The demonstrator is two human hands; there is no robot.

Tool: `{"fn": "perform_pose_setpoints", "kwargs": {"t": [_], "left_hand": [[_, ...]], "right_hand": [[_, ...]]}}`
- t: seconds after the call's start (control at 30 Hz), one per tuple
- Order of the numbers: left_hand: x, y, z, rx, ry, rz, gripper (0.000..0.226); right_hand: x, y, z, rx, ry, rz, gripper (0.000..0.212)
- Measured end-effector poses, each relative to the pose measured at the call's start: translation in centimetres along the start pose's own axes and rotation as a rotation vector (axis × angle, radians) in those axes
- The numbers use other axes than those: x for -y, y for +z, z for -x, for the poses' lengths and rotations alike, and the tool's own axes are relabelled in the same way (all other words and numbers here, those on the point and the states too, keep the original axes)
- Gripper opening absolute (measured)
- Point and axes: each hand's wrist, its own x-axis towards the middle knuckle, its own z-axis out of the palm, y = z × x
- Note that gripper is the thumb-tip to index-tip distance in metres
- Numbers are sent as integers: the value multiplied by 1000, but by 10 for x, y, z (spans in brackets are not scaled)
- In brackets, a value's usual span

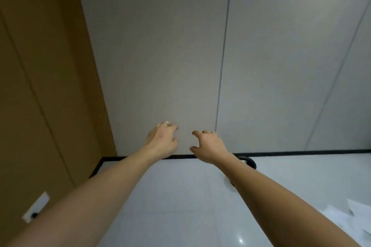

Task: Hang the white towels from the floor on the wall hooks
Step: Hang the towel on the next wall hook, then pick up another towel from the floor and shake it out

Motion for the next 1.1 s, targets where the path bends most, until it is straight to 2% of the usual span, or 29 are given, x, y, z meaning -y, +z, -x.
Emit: {"fn": "perform_pose_setpoints", "kwargs": {"t": [0.27, 0.4, 0.63, 0.83, 0.93, 1.1], "left_hand": [[-219, 145, -54, 263, 303, 91, 47], [-306, 208, -68, 384, 454, 128, 46], [-422, 314, -126, 552, 715, 141, 51], [-511, 389, -202, 739, 836, 88, 53], [-564, 415, -237, 768, 915, 78, 53], [-652, 456, -268, 839, 950, 175, 50]], "right_hand": [[-223, -22, 79, 21, 420, -23, 51], [-312, -13, 118, 47, 636, -48, 56], [-445, 2, 141, 45, 947, -127, 59], [-548, -16, 131, 15, 1163, -201, 57], [-594, -31, 124, -29, 1248, -215, 56], [-670, -45, 123, -73, 1352, -269, 57]]}}
